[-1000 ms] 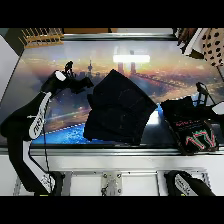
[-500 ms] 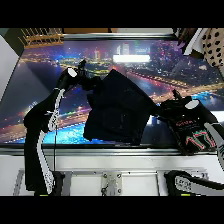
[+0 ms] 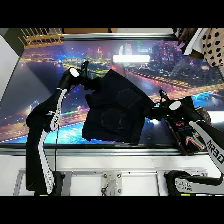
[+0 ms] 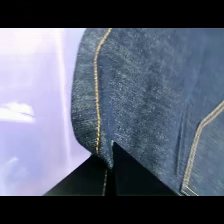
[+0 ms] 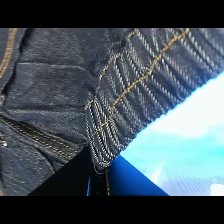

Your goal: Fold the clothes and pants, and hang the long-sleeved shirts on hangers.

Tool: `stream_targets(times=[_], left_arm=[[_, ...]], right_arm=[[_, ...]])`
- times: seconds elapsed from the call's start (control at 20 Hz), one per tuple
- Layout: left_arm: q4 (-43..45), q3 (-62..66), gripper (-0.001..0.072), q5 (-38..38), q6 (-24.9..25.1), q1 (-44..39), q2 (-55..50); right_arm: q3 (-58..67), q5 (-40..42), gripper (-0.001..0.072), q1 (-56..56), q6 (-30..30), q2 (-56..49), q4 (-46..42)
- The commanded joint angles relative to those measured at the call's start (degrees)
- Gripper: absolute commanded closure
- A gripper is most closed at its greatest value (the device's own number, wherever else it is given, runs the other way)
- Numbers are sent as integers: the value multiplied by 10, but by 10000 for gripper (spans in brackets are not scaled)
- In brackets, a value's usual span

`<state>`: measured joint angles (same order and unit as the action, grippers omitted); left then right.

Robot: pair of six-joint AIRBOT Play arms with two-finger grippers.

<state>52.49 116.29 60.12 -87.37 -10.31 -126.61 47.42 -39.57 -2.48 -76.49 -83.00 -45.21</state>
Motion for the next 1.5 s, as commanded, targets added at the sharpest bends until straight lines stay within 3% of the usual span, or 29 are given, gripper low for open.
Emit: stream_targets(times=[0.0,0.35,0.55,0.7,0.9,1.1,1.25,1.45], left_arm=[[0,1,694,10,0,15,43],[5,1,693,5,53,80,370],[5,1,693,71,54,90,523],[5,-2,693,141,53,90,594],[5,-120,693,118,50,90,676],[4,-291,693,14,49,90,681],[2,-362,693,-56,49,71,594],[4,-341,692,-174,70,18,439]], right_arm=[[19,10,688,-6,2,47,-17],[150,-98,688,-6,2,312,-79],[153,-168,688,-6,-10,426,-80],[153,-238,688,-6,-42,453,-79],[138,-297,688,-7,-76,423,-80],[116,-299,688,-8,-93,330,-83],[116,-277,688,-9,-93,222,-86],[123,-128,687,0,-75,96,-91]])
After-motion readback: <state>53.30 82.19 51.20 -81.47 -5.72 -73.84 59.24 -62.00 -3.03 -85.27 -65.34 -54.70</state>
